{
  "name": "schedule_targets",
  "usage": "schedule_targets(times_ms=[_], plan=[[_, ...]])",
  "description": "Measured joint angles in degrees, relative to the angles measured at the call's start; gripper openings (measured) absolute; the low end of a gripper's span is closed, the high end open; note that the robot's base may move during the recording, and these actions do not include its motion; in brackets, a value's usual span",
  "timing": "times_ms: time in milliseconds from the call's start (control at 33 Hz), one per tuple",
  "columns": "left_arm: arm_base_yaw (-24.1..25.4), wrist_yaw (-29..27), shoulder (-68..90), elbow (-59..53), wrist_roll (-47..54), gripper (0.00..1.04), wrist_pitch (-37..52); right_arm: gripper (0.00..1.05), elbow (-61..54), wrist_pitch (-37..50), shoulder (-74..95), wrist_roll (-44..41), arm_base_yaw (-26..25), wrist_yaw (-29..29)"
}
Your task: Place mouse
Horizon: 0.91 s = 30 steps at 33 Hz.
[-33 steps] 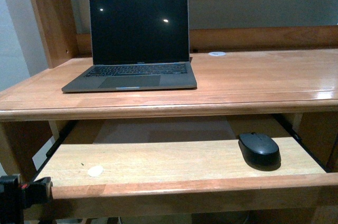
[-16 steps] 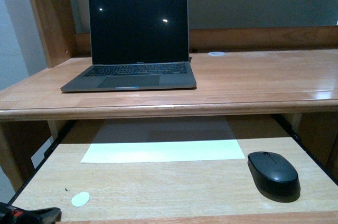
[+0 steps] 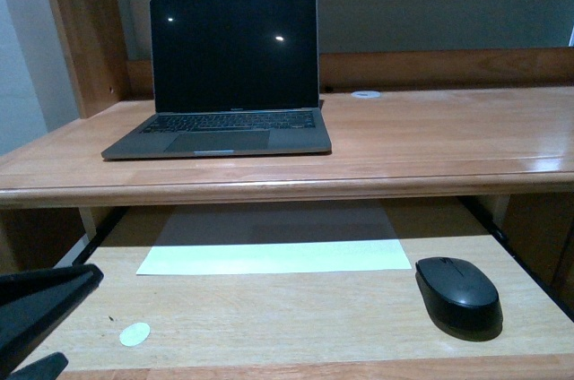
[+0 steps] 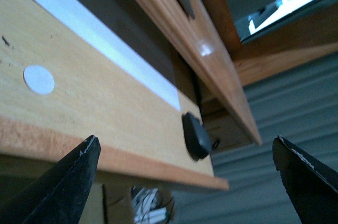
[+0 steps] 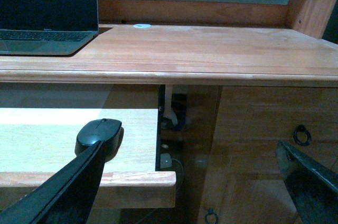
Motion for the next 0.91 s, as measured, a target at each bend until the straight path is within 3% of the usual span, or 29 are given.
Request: schedule_targets(times_ms=[61, 152, 242, 273, 303, 394, 545, 758, 909], plan=[[0.2, 1.5, -5.8, 0.4, 3.7, 0.98, -7.8, 0.98, 0.0, 0.0, 0.0, 0.0, 0.0, 0.0], [1.1, -3.1, -12.3, 3.5, 12.6, 0.98, -18.5, 0.98, 0.0, 0.0, 0.0, 0.0, 0.0, 0.0], [1.2, -11.4, -13.3, 5.1, 22.7, 0.98, -18.1, 0.98, 0.0, 0.0, 0.0, 0.0, 0.0, 0.0], [0.6, -14.8, -11.9, 4.2, 26.5, 0.96, -13.4, 0.98, 0.0, 0.0, 0.0, 0.0, 0.0, 0.0], [-0.4, -20.2, -9.3, 2.1, 32.7, 0.89, -5.5, 0.98, 0.0, 0.0, 0.0, 0.0, 0.0, 0.0], [1.4, -26.2, -9.7, -2.4, 43.6, 0.72, -1.6, 0.98, 0.0, 0.0, 0.0, 0.0, 0.0, 0.0], [4.9, -24.5, -19.1, -3.2, 51.7, 0.43, -6.4, 0.98, 0.0, 0.0, 0.0, 0.0, 0.0, 0.0], [8.4, -21.0, -29.0, -4.3, 53.5, 0.01, -15.6, 0.98, 0.0, 0.0, 0.0, 0.0, 0.0, 0.0], [14.7, -14.8, -35.9, -4.3, 53.9, 0.02, -21.7, 0.98, 0.0, 0.0, 0.0, 0.0, 0.0, 0.0]])
